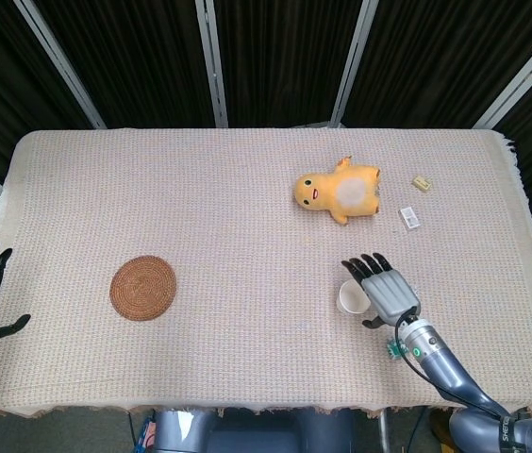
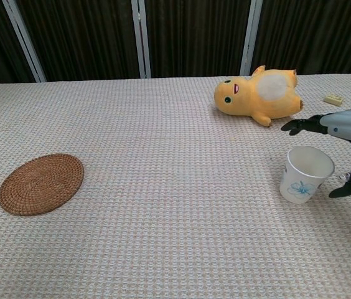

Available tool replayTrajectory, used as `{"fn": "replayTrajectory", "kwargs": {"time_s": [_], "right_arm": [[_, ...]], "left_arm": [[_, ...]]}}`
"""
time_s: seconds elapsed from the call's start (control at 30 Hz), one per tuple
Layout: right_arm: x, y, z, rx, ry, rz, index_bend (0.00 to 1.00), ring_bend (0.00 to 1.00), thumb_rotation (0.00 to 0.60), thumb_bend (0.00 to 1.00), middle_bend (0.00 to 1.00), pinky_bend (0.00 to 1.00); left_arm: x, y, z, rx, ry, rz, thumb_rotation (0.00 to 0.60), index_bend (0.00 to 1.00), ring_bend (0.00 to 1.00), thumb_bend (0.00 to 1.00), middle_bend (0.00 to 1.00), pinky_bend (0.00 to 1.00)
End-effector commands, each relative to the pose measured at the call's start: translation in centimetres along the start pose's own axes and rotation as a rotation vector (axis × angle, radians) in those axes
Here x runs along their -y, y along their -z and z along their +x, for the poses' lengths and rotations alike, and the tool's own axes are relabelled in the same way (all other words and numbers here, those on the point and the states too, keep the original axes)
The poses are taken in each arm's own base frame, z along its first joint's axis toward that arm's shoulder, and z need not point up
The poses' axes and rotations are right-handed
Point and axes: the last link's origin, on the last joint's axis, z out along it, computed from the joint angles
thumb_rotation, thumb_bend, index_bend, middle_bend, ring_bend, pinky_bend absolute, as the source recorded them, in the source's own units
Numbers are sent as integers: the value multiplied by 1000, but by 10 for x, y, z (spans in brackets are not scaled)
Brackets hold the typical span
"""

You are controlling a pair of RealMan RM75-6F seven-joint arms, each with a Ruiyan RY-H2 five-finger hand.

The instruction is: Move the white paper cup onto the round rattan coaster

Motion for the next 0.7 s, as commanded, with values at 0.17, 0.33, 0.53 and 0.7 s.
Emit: {"fn": "replayTrajectory", "kwargs": {"time_s": [0.17, 0.33, 0.53, 0.7], "right_arm": [[6, -8, -6, -8, -45, -4, 181, 348, 600, 68, 381, 241], [11, -13, -8, -41, -75, 4, 255, 382, 600, 106, 429, 263], [22, -16, 0, -73, -106, 34, 270, 383, 600, 108, 439, 264], [44, -25, 18, -92, -151, 81, 270, 383, 600, 111, 439, 263]], "left_arm": [[-1, 1, 0, 5, 3, -6, 600, 0, 0, 0, 0, 0], [-1, 2, 1, 2, 9, -7, 600, 0, 0, 0, 0, 0], [1, 1, 2, 6, 17, -4, 600, 0, 0, 0, 0, 0], [2, -1, 2, 13, 22, -1, 600, 0, 0, 0, 0, 0]]}}
